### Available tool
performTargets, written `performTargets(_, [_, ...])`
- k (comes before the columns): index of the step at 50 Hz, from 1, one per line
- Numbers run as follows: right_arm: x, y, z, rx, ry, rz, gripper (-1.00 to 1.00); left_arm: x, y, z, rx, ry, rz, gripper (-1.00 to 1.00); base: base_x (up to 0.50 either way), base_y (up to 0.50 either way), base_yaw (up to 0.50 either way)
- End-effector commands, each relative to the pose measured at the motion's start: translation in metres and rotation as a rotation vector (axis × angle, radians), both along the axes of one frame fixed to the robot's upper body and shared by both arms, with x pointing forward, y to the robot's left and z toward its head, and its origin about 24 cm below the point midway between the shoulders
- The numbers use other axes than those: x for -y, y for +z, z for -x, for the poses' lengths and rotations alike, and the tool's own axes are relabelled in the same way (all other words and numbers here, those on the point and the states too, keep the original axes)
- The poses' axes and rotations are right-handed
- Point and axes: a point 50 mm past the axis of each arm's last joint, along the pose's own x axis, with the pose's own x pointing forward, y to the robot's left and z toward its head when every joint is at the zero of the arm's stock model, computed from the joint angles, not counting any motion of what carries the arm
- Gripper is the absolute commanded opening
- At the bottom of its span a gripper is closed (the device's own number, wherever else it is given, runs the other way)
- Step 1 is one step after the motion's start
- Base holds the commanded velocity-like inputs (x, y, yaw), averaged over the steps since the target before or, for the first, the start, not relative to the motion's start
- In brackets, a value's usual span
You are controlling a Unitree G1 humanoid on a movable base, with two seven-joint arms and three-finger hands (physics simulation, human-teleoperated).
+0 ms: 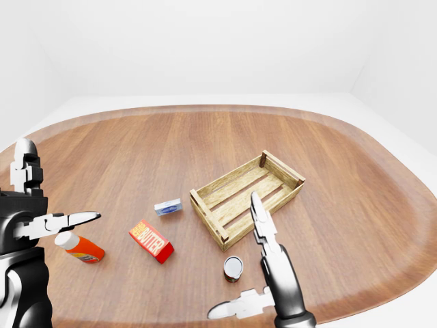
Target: Pick up the tomato sauce, and put it in the wooden tray.
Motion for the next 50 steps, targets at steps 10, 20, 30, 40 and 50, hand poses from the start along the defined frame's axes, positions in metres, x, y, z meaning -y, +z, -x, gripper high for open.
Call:
performTargets(10, [-0.005,-0.017,0.001,-0.069,0.005,0.011,1.0,0.0,0.0,0.0,0.001,-0.001,-0.001,1.0,0.0,0.0,0.0])
performTargets(20, [-0.005,-0.026,0.0,-0.102,-0.003,0.017,1.0,0.002,-0.001,-0.001,-0.008,-0.009,-0.004,1.0,0.0,0.0,0.0])
performTargets(30, [-0.005,-0.033,-0.001,-0.127,-0.016,0.038,1.0,0.001,-0.001,-0.001,-0.006,-0.006,-0.004,1.0,0.0,0.0,0.0])
performTargets(40, [-0.004,-0.04,-0.002,-0.153,-0.02,0.046,1.0,0.001,-0.001,-0.001,-0.007,-0.006,-0.004,1.0,0.0,0.0,0.0])
performTargets(50, [-0.002,-0.048,-0.004,-0.178,-0.026,0.049,1.0,0.001,0.0,-0.001,-0.003,-0.005,-0.004,1.0,0.0,0.0,0.0])
